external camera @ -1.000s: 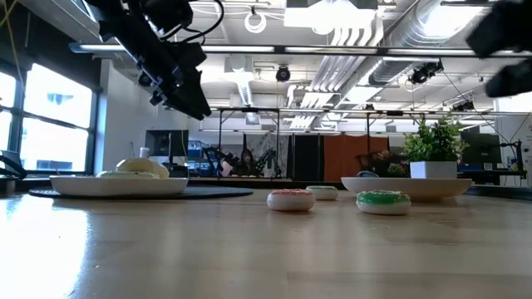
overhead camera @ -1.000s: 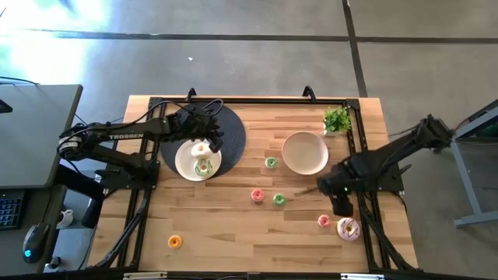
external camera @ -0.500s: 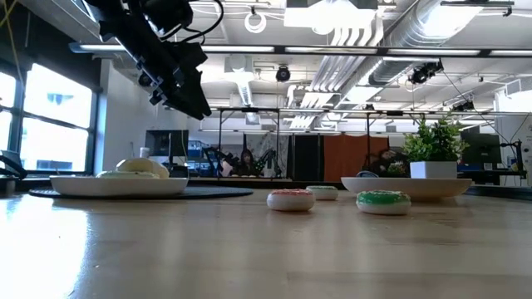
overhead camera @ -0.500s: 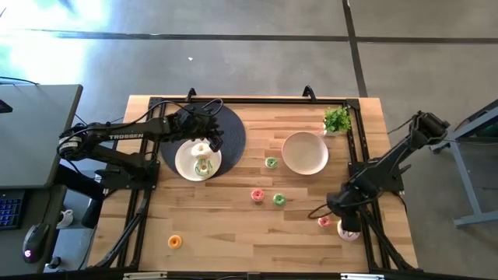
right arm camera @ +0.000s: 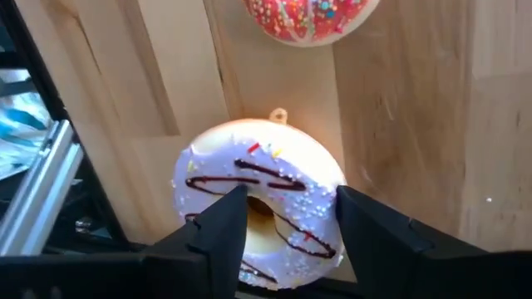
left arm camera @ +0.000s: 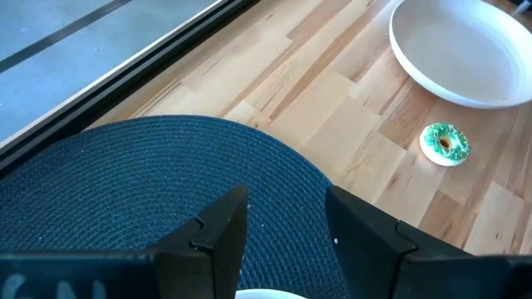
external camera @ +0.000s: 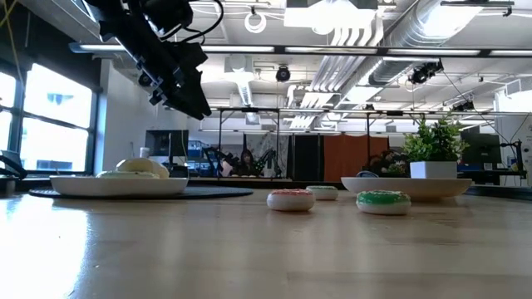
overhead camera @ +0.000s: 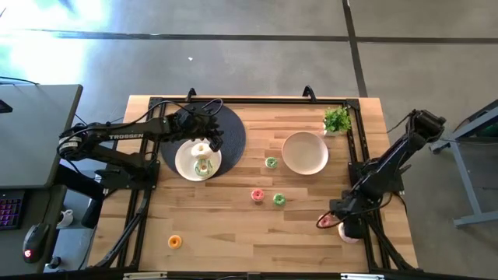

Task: Pick & Place donuts
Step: Put the large purple donut on the left white plate

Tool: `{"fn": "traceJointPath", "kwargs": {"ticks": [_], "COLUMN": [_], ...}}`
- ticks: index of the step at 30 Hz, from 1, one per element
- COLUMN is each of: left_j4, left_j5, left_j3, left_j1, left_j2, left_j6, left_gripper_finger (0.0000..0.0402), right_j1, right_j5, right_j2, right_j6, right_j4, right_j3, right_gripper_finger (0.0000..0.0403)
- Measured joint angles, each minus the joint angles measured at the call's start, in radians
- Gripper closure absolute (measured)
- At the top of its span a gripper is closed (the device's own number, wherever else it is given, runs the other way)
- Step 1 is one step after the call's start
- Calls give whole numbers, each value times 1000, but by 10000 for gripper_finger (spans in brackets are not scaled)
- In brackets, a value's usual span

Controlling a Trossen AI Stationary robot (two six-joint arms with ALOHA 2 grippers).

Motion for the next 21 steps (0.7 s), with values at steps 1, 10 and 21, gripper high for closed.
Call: {"fn": "traceJointPath", "kwargs": {"ticks": [1, 10, 21], "left_j4": [0, 0, 10], "left_j5": [0, -1, -2], "left_j3": [0, 0, 0], "left_j1": [0, 0, 0], "left_j2": [0, 0, 0], "left_j6": [0, 7, 9], "left_gripper_finger": [241, 241, 241], "right_j1": [4, 13, 5], "right_j5": [12, 73, 93], "right_j2": [0, 0, -3], "right_j6": [-8, -64, -69], "right_j4": [-6, -13, 78], "right_j3": [-1, -1, -2], "right_gripper_finger": [231, 315, 385]}}
